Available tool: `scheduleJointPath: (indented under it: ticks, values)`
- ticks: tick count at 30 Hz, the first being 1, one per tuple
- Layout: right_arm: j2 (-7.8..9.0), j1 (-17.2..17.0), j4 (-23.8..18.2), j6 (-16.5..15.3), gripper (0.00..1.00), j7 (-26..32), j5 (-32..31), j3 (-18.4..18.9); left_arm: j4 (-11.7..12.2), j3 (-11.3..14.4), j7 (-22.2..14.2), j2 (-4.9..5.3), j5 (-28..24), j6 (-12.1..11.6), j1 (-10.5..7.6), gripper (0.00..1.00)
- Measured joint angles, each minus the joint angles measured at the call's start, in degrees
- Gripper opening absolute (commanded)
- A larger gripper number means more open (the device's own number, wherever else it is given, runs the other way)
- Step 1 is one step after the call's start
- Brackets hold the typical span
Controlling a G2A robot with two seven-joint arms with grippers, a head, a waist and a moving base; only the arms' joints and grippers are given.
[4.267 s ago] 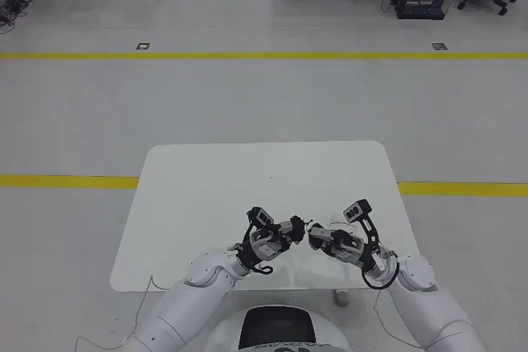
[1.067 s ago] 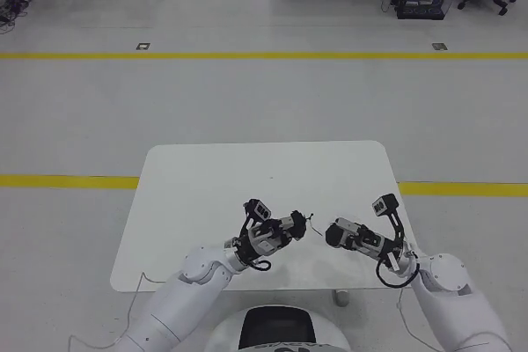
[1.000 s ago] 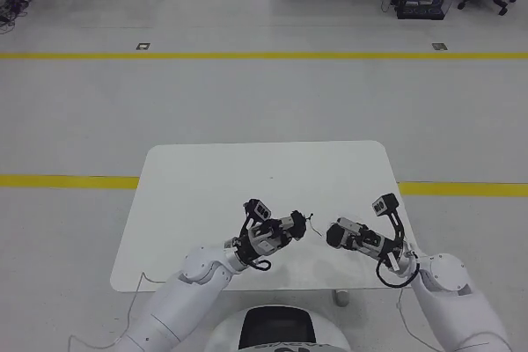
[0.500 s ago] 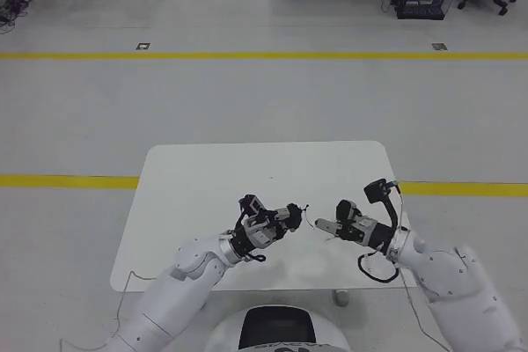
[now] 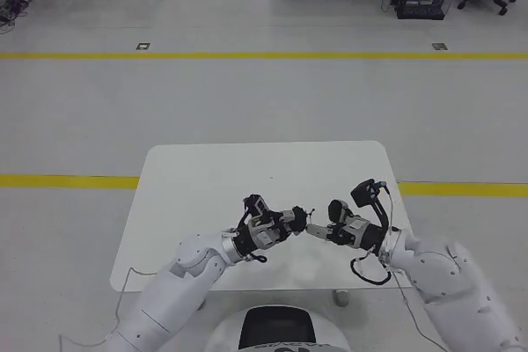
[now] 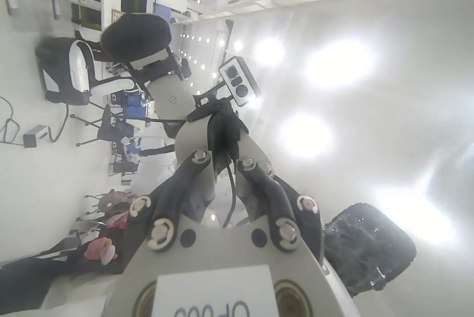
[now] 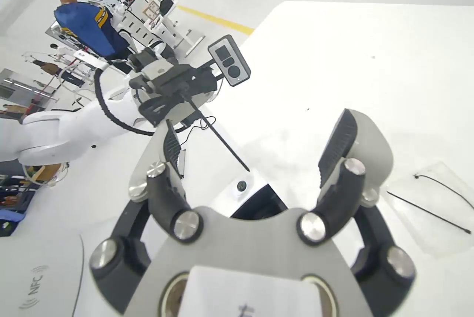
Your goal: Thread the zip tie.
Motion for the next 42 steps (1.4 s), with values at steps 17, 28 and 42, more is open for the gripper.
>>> scheduleJointPath:
  ticks: [17, 28, 42]
  values:
    - [4.21, 1.52, -0.68, 0.00, 0.36, -4.22, -2.83, -4.14, 0.71, -0.09, -0.92, 0.59, -1.94, 3.34, -0.35, 0.00]
    - [6.78, 3.01, 0.03, 0.00, 0.28, -6.56, -2.44, -7.25, 0.68, 0.16, -0.69, 0.88, -1.78, 3.40, -0.54, 0.00]
    - [9.44, 3.91, 0.15, 0.00, 0.00, -10.11, -1.28, -9.49, 0.71, 0.63, -0.32, 1.11, -1.71, 2.71, -0.85, 0.00]
